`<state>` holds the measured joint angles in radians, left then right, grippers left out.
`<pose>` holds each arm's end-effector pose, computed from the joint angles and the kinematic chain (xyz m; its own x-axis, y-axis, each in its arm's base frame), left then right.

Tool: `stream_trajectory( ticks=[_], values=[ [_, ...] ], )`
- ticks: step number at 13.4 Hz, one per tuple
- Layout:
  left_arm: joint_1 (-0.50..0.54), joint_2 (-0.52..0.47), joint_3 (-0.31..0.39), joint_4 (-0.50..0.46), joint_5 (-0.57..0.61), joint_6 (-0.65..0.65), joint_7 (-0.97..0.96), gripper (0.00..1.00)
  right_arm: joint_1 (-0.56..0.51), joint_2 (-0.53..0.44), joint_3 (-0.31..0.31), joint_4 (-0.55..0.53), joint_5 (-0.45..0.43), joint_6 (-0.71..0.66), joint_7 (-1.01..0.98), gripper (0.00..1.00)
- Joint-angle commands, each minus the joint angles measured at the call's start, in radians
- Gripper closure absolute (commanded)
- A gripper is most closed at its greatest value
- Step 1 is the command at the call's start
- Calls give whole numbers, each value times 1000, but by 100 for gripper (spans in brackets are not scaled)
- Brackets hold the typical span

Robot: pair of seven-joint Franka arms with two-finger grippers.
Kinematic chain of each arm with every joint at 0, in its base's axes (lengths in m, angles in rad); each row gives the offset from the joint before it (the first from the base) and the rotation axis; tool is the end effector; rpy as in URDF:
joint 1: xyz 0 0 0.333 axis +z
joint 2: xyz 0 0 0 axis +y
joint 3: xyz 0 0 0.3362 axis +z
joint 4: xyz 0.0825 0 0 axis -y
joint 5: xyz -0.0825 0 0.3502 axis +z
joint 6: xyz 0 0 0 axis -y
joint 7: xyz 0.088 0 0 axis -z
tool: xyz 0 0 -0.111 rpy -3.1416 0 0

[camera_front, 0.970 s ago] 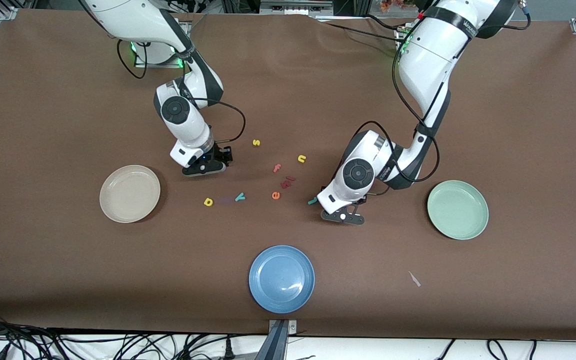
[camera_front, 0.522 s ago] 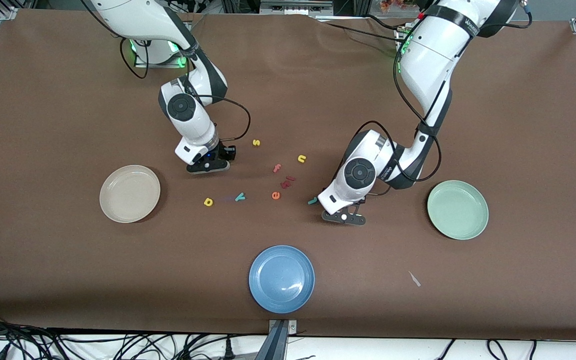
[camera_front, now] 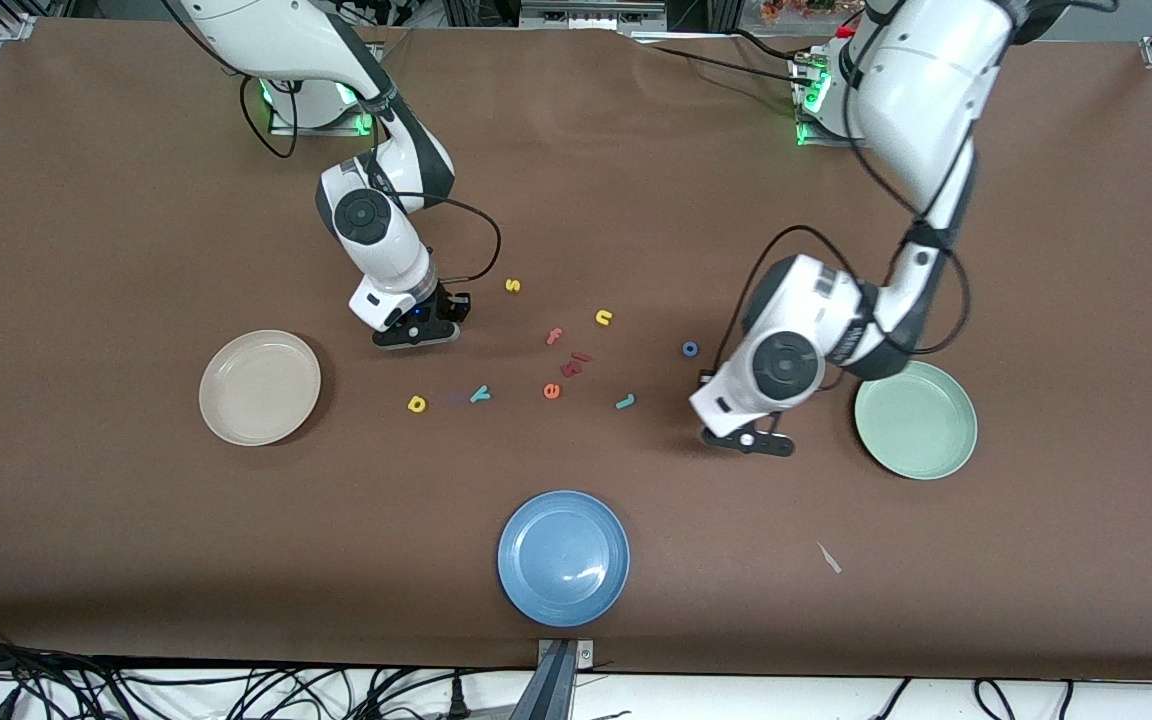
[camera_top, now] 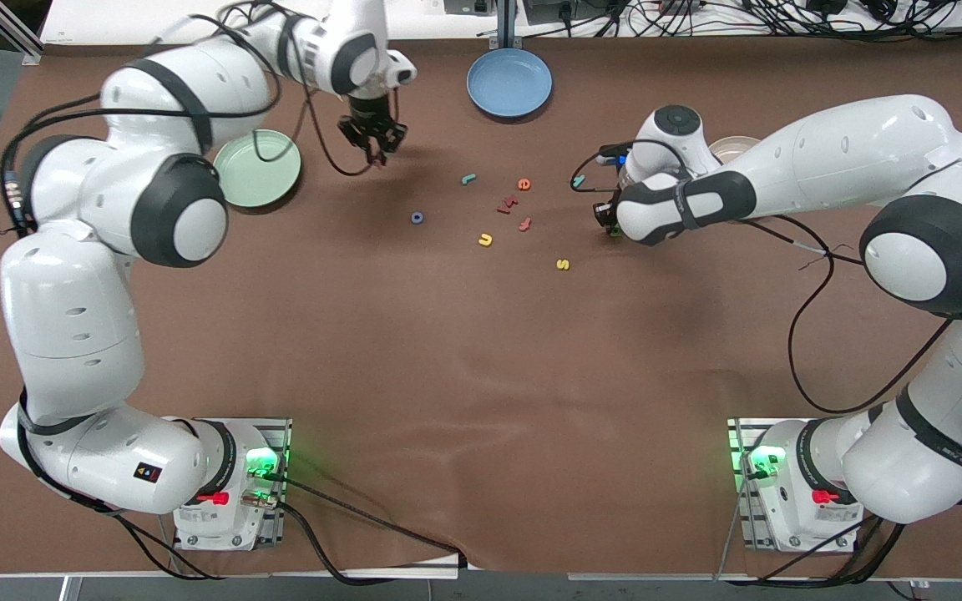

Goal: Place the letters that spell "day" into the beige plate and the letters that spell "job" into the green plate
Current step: 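Carry the d to the beige plate while the left gripper carries the q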

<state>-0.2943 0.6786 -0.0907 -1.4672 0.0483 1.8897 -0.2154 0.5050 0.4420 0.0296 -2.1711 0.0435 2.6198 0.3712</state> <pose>0.6275 -0.2382 0.2933 0.9543 -0.1667 -0.2481 -0.1814 -0.9827 -0.0376 0.4781 0.2817 0.2305 0.9924 0.1227 -0.0070 0.1224 -0.9919 -0.0344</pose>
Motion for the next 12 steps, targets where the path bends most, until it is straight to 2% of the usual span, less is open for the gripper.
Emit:
stream_trajectory(
  ticks=[1,2,5,7,9,12],
  values=[
    [110,-56,-1,-31,56,-67,186,100,-8,-25,-60,201,10,-335,-58,100],
    [171,-53,-4,-34,91,-67,256,100,-8,-26,-92,233,10,-390,-105,100],
    [289,-18,-14,-38,82,-57,338,100,-8,-32,-227,241,10,-402,-358,100],
    [303,12,-14,-38,84,-52,344,100,-10,-29,-298,241,10,-396,-513,100],
    [323,22,-14,-39,84,-26,378,100,-55,-9,-312,234,10,-351,-604,100],
    [330,39,-14,-97,73,26,429,100,-141,27,-309,232,10,-287,-745,100]
  ],
)
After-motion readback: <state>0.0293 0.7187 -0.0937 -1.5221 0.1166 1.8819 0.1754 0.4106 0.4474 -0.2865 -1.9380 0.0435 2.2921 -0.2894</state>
